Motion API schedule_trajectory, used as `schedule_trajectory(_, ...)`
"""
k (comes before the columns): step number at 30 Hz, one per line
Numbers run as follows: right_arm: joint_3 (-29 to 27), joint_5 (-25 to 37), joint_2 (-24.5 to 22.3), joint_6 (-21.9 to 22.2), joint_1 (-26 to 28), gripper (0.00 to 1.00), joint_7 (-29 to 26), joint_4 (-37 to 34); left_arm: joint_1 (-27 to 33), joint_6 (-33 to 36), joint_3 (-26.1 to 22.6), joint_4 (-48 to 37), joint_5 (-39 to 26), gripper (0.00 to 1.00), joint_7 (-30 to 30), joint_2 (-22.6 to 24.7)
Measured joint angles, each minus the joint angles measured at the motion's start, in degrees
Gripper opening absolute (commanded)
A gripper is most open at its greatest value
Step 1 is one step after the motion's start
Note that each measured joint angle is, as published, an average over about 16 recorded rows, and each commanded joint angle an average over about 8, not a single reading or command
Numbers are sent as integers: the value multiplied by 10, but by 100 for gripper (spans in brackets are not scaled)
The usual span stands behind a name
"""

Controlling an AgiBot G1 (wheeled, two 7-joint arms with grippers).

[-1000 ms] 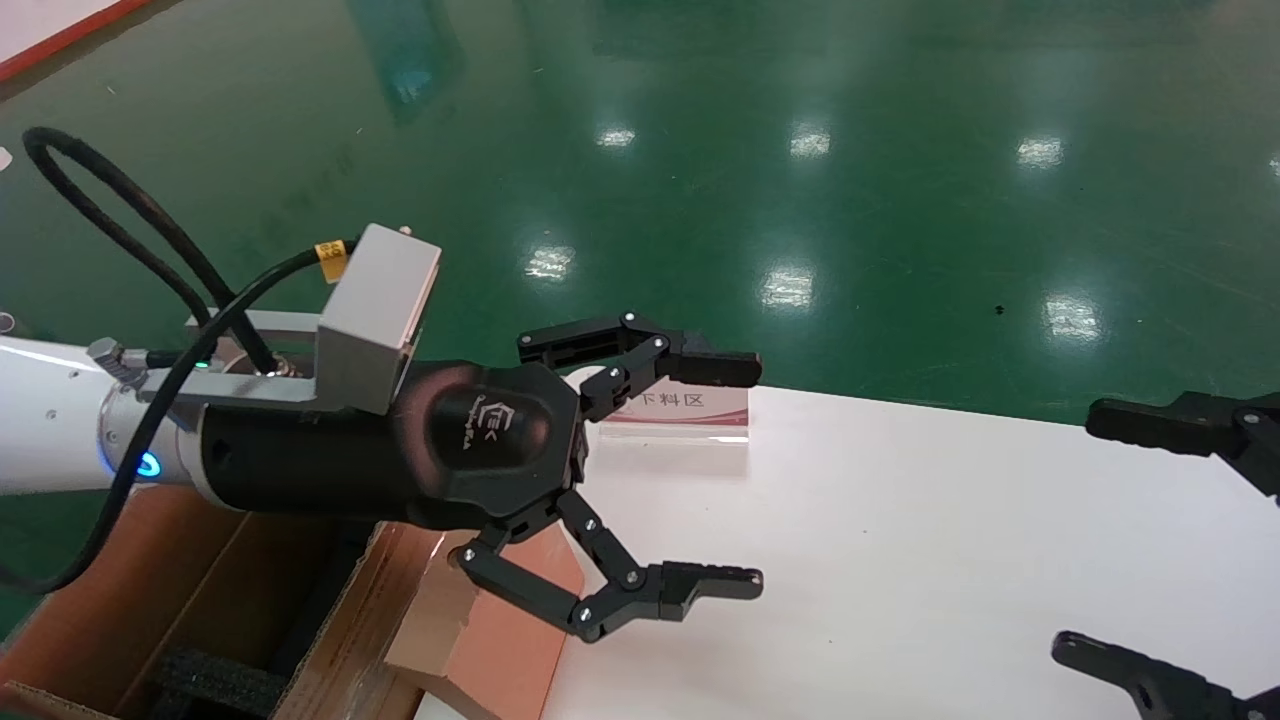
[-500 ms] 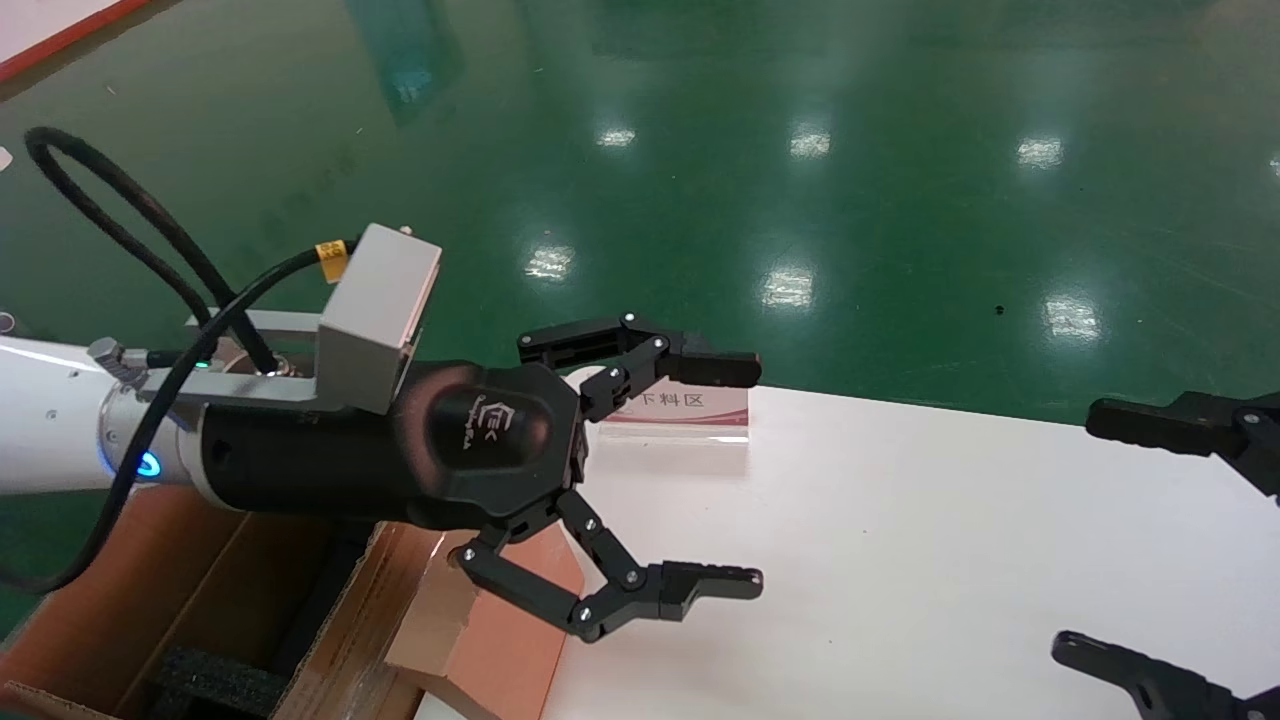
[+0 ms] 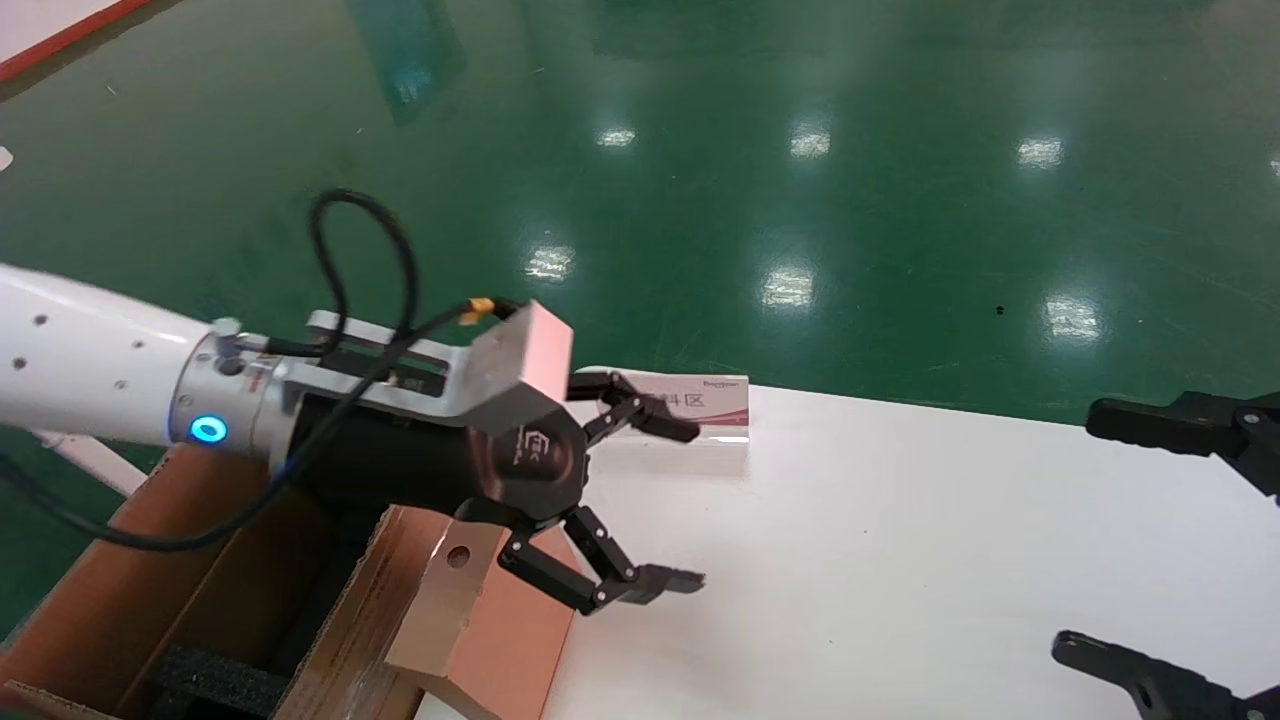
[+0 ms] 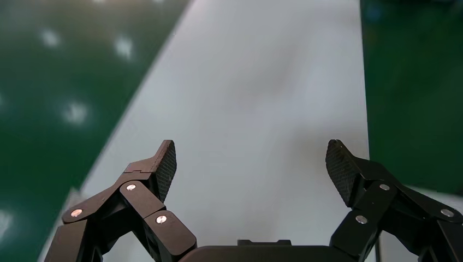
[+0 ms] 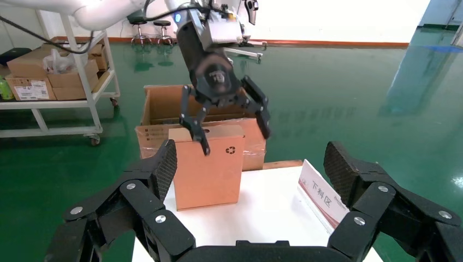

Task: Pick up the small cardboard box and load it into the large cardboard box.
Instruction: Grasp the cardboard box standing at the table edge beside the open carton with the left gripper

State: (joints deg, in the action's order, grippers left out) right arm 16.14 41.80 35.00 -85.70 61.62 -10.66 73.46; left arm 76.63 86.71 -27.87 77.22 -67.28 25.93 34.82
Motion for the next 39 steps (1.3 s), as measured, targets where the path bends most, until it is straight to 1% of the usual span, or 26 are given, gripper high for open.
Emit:
schedule_trajectory(6,0,0,0,0,0,100,0,0,93,26,-85,3,-97,100,88,24)
schedule_trajectory(9,0,0,0,0,0,100,0,0,136,34,-132,4,-127,100,132,34)
schedule_trajectory(13,1,0,0,0,0,100,0,0,190,39,-197,4,-151,100,188,44)
schedule_trajectory(23,1,-1,0,0,0,100,0,0,311,41,-358,4,-165,100,318,61)
schedule_trajectory(29,1,-1,-1,1,0,100,1,0,385,42,-464,5,-170,100,390,81)
schedule_trajectory(39,2,-1,-1,1,0,100,1,0,503,42,-652,6,-144,100,496,124)
